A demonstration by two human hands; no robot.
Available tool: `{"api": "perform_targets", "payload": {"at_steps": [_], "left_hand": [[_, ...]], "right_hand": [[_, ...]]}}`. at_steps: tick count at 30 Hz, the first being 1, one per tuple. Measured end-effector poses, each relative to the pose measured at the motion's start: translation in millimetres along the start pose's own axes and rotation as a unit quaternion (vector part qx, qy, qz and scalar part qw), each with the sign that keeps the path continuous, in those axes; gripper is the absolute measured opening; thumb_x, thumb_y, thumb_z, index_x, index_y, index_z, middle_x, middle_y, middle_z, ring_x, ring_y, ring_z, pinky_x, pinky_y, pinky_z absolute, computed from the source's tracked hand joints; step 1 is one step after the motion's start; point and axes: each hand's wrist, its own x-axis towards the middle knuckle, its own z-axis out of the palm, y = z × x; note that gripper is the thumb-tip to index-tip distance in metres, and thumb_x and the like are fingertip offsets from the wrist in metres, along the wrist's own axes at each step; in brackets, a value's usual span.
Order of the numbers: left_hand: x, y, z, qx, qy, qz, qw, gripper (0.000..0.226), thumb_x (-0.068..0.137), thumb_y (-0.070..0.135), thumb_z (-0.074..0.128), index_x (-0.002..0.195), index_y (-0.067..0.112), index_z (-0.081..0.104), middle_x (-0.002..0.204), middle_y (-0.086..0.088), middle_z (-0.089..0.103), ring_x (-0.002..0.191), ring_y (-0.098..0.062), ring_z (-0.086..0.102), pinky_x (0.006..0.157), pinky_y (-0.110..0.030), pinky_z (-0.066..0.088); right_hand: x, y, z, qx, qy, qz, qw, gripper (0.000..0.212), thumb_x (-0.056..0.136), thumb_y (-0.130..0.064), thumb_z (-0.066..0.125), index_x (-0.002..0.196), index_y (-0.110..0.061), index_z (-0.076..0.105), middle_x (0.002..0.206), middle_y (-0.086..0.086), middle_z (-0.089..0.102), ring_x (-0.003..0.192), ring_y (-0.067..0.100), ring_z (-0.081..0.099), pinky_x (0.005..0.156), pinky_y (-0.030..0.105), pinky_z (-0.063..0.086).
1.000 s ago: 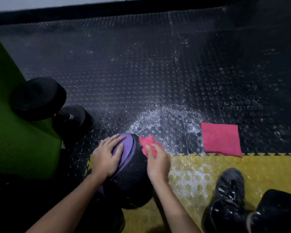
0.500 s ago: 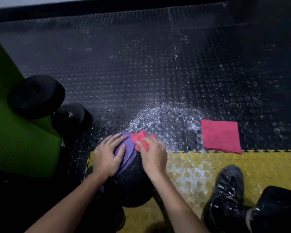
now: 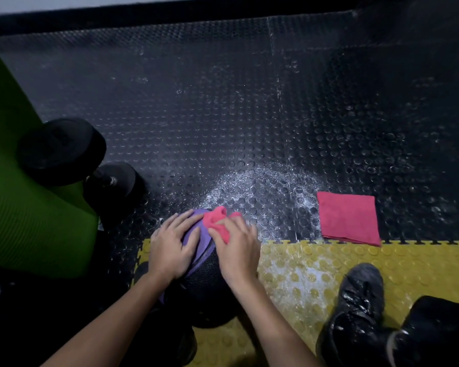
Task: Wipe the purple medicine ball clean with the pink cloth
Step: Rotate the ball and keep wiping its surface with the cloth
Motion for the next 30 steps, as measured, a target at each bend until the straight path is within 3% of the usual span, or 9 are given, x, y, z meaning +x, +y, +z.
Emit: {"api": "perform_targets", "payload": {"at_steps": [2,6,8,14,16,20,22,27,30], "left_hand": [[0,1,-1,-0.001,0.000,-0.010,1.000,0.058,0.080,0.058,0.029,0.121,0.034,0.063,0.132,0.009,0.057,0.128,-0.020,0.045,0.108,-0.045,0.033],[2,10,-1,0.023,-0.033,-0.006,0.999,0.063,0.077,0.064,0.021,0.123,0.042,0.058,0.137,0.016,0.050,0.133,-0.015,0.038,0.110,-0.045,0.029],[3,11,-1,0.030,-0.041,-0.001,0.999,0.064,0.077,0.064,0.019,0.123,0.043,0.057,0.138,0.017,0.049,0.133,-0.014,0.037,0.109,-0.046,0.029],[4,2,0,0.007,-0.008,-0.014,1.000,0.064,0.078,0.056,0.026,0.122,0.026,0.063,0.133,0.010,0.056,0.130,-0.020,0.044,0.107,-0.047,0.034],[3,4,1,0.009,-0.008,-0.028,1.000,0.065,0.077,0.057,0.024,0.123,0.029,0.061,0.135,0.011,0.055,0.131,-0.018,0.043,0.108,-0.047,0.033],[4,12,4,0.028,-0.026,-0.042,0.998,0.066,0.075,0.063,0.017,0.124,0.044,0.056,0.139,0.019,0.047,0.135,-0.012,0.035,0.111,-0.043,0.027],[8,16,4,0.032,-0.038,-0.046,0.998,0.066,0.074,0.063,0.015,0.124,0.047,0.054,0.140,0.021,0.046,0.135,-0.010,0.034,0.111,-0.043,0.026],[17,8,0,-0.001,-0.035,-0.074,0.997,0.063,0.077,0.056,0.022,0.125,0.039,0.057,0.139,0.017,0.048,0.134,-0.012,0.037,0.110,-0.044,0.030],[17,9,-1,-0.020,-0.020,-0.102,0.994,0.054,0.081,0.046,0.029,0.126,0.036,0.057,0.139,0.016,0.048,0.134,-0.011,0.038,0.110,-0.042,0.030]], "right_hand": [[5,12,2,0.036,0.014,0.029,0.999,0.021,0.085,-0.044,0.056,0.093,-0.027,0.065,0.101,-0.006,0.061,0.090,0.020,0.051,0.070,0.030,0.038],[10,55,-7,0.161,-0.035,0.260,0.951,0.018,0.092,-0.035,0.049,0.087,-0.023,0.061,0.087,0.001,0.064,0.081,0.019,0.057,0.058,0.025,0.031],[6,54,-10,0.149,-0.037,0.281,0.947,0.020,0.093,-0.034,0.047,0.081,-0.022,0.058,0.080,-0.002,0.058,0.079,0.022,0.057,0.061,0.025,0.029],[-1,0,4,0.034,0.005,-0.046,0.998,0.037,0.082,-0.057,0.043,0.090,-0.030,0.067,0.099,-0.015,0.065,0.090,0.013,0.050,0.077,0.030,0.036],[0,10,7,0.061,0.006,-0.038,0.997,0.039,0.081,-0.058,0.041,0.090,-0.030,0.066,0.099,-0.015,0.065,0.091,0.012,0.051,0.077,0.029,0.039],[15,40,-10,0.191,-0.021,0.180,0.965,0.016,0.090,-0.034,0.053,0.087,-0.021,0.061,0.078,-0.007,0.060,0.078,0.015,0.057,0.052,0.004,0.033],[16,43,-14,0.180,-0.024,0.221,0.958,0.017,0.090,-0.032,0.053,0.083,-0.019,0.059,0.072,-0.005,0.056,0.075,0.020,0.057,0.047,0.013,0.031],[-12,-8,6,0.008,0.051,-0.064,0.997,0.029,0.082,-0.050,0.048,0.082,-0.028,0.067,0.084,-0.011,0.067,0.082,0.017,0.054,0.068,0.030,0.041],[-3,0,8,0.014,0.040,-0.077,0.996,0.031,0.083,-0.052,0.044,0.085,-0.030,0.066,0.090,-0.015,0.067,0.085,0.014,0.053,0.071,0.030,0.040]]}}
